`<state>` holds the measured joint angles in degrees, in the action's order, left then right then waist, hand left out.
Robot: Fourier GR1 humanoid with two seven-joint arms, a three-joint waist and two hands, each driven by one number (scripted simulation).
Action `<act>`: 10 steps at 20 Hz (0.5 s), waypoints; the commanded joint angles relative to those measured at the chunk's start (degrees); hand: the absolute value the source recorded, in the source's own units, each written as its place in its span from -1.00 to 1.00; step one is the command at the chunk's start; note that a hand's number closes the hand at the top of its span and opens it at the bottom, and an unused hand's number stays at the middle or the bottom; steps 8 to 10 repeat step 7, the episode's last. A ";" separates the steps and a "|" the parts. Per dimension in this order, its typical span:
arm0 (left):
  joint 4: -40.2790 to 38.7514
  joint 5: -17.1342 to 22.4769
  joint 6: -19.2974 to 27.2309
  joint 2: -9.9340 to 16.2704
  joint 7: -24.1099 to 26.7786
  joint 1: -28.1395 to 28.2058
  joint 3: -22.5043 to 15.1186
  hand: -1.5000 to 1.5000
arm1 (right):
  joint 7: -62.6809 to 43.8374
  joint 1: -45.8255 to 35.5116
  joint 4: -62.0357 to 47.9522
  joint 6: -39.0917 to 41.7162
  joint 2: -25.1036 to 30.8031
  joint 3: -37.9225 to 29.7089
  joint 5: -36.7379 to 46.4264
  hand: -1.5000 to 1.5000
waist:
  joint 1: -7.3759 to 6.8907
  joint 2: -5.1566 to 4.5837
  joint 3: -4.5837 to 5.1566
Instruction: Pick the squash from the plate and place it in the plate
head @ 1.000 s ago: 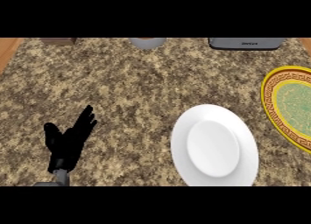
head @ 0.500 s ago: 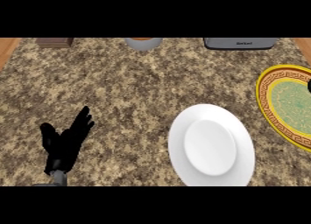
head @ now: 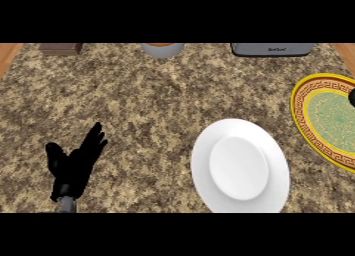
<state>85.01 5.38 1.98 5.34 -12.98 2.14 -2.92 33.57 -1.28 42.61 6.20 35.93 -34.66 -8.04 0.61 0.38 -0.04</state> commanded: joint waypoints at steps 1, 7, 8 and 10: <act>-1.21 -0.33 0.09 0.22 -1.43 -0.99 0.57 0.00 | -0.15 9.44 9.97 -0.81 -4.59 1.06 -0.15 -1.00 | 0.10 -0.25 0.13; 1.77 0.38 -1.62 0.70 -2.33 1.70 0.80 0.00 | -4.88 18.39 23.35 -1.07 -8.69 -0.28 -1.41 -1.00 | -0.24 -0.30 0.09; 1.77 0.38 -1.62 0.70 -2.33 1.70 0.80 0.00 | -4.88 18.39 23.35 -1.07 -8.69 -0.28 -1.41 -1.00 | -0.24 -0.30 0.09; 1.77 0.38 -1.62 0.70 -2.33 1.70 0.80 0.00 | -4.88 18.39 23.35 -1.07 -8.69 -0.28 -1.41 -1.00 | -0.24 -0.30 0.09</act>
